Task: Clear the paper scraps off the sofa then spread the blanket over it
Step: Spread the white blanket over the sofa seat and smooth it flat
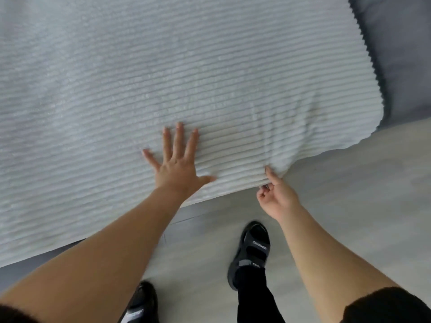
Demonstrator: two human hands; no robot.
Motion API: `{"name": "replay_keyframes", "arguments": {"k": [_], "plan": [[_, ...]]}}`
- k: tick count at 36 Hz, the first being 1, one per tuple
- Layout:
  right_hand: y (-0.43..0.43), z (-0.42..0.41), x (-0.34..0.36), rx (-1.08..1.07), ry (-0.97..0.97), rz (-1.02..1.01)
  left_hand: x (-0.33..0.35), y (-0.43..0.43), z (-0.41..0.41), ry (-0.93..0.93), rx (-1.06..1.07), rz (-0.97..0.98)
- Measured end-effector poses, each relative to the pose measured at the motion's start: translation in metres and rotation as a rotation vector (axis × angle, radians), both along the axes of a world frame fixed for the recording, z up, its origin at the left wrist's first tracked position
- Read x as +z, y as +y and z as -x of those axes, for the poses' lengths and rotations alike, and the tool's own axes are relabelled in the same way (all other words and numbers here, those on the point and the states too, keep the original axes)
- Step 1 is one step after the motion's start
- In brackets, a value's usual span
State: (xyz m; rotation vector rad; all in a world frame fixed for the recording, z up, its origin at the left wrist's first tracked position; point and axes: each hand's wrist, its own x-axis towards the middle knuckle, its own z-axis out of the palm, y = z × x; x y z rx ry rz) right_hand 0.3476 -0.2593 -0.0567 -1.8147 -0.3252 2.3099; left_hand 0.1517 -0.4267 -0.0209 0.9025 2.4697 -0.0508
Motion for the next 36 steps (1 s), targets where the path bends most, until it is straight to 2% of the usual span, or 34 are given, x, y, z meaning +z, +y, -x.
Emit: {"name": "replay_keyframes", "arguments": {"k": [4,7,11,15,20,26,32,36], "plan": [[0.030,-0.015,0.000,0.162,0.072,0.091,-0.011,0.039,-0.023,0.032,0.159,0.120],[0.067,-0.019,0.006,0.036,0.127,0.115,-0.010,0.039,-0.026,0.049,0.171,0.155],[0.132,-0.023,0.015,-0.131,0.128,0.040,-0.001,0.045,-0.027,0.072,0.169,0.207],[0.174,-0.036,0.012,-0.190,0.066,-0.001,0.011,0.082,-0.043,0.096,-0.014,0.118],[0.201,-0.081,0.001,-0.184,0.072,-0.026,0.014,0.191,-0.070,0.125,-0.155,-0.081],[0.223,-0.105,-0.010,-0.181,0.040,0.033,-0.006,0.276,-0.088,0.098,-0.209,0.005],[0.280,-0.107,-0.001,-0.344,0.045,-0.041,-0.010,0.282,-0.108,0.118,-0.179,0.021],[0.306,-0.118,-0.008,-0.332,-0.120,-0.063,-0.004,0.273,-0.105,0.089,-0.240,0.048]]}}
